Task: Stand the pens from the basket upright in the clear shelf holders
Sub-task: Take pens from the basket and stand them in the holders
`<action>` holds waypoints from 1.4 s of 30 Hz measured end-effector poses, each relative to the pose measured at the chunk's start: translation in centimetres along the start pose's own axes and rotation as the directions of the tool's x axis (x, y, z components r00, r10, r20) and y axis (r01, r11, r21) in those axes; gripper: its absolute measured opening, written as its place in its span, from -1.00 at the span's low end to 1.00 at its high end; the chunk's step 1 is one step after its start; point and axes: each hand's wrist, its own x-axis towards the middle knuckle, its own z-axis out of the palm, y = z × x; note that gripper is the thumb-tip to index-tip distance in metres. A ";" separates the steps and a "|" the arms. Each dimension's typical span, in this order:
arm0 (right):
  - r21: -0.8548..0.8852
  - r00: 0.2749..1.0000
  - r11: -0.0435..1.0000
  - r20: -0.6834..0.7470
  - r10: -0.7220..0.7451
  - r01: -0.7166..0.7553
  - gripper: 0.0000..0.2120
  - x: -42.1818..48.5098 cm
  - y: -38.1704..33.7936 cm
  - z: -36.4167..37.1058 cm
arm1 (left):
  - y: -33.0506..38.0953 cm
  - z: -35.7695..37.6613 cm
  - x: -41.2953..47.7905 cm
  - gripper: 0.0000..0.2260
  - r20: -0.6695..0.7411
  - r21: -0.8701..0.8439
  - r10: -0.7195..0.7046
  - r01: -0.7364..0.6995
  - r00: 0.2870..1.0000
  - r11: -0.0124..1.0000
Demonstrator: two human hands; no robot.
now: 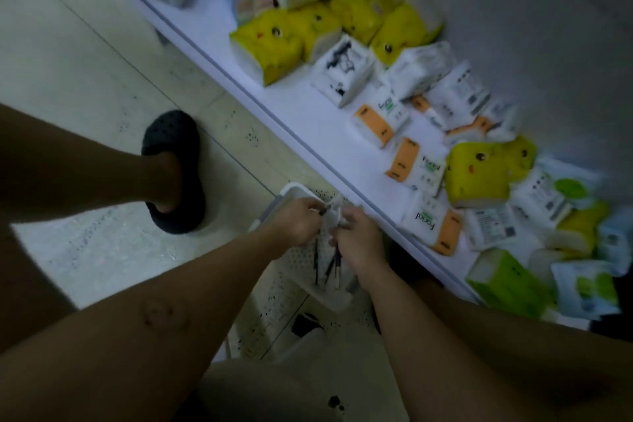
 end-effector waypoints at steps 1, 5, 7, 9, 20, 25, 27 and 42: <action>0.000 1.000 1.000 -0.012 -0.029 0.029 -0.80 -0.6 -0.6 -0.3 | 0.4 -0.2 -0.5 -0.71 -0.054 -0.007 0.025 -0.026 0.998 1.000; 0.022 0.983 0.985 -0.073 -0.170 0.172 -0.92 -3.1 -2.8 -2.1 | 2.2 -0.9 -3.0 -0.78 -0.197 -0.025 0.149 -0.157 0.969 0.987; 0.059 0.975 0.979 -0.118 -0.188 0.196 -0.94 -4.2 -3.7 -3.2 | 3.3 -1.1 -4.1 -0.79 -0.208 -0.050 0.162 -0.176 0.965 0.983; 0.078 0.959 0.971 -0.191 -0.207 0.226 -0.94 -5.2 -4.6 -4.4 | 4.4 -1.3 -4.8 -0.80 -0.228 -0.009 0.192 -0.199 0.954 0.980; 0.303 0.813 0.785 -0.429 -0.394 0.540 -0.66 -9.8 -8.8 -10.9 | 11.6 -0.2 -9.8 -0.84 -0.145 -0.121 0.462 -0.479 0.875 0.870; 0.291 0.760 0.745 -0.496 -0.419 0.601 -0.67 -12.5 -10.7 -14.1 | 16.4 0.1 -12.6 -0.90 -0.114 -0.184 0.550 -0.562 0.827 0.807; 0.284 0.733 0.723 -0.524 -0.433 0.630 -0.67 -13.9 -11.4 -15.6 | 18.8 0.2 -14.4 -0.78 -0.101 -0.190 0.613 -0.620 0.783 0.761; 0.037 0.358 0.538 -0.784 -0.507 0.842 -0.67 -27.8 -13.6 -29.7 | 31.3 6.2 -28.0 -0.70 0.061 -0.126 0.938 -0.930 0.341 0.346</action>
